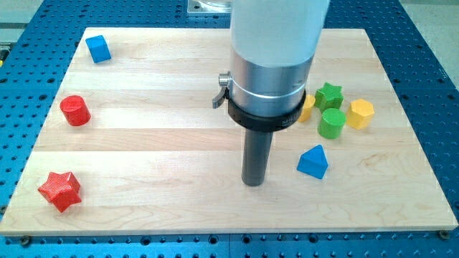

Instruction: Place the blue triangle bottom right to the green circle

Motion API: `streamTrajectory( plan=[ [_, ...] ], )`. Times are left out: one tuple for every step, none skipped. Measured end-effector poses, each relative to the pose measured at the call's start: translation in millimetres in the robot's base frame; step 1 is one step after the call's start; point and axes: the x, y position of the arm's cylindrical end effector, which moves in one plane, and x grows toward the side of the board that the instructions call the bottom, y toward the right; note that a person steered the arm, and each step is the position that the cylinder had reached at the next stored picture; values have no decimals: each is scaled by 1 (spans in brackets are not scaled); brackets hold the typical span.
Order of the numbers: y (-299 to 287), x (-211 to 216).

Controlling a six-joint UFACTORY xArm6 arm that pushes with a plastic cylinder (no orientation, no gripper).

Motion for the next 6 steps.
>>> streamTrajectory(
  plan=[
    [36,-8],
    [75,-8],
    [120,-8],
    [124,-8],
    [124,-1],
    [135,46]
  ],
)
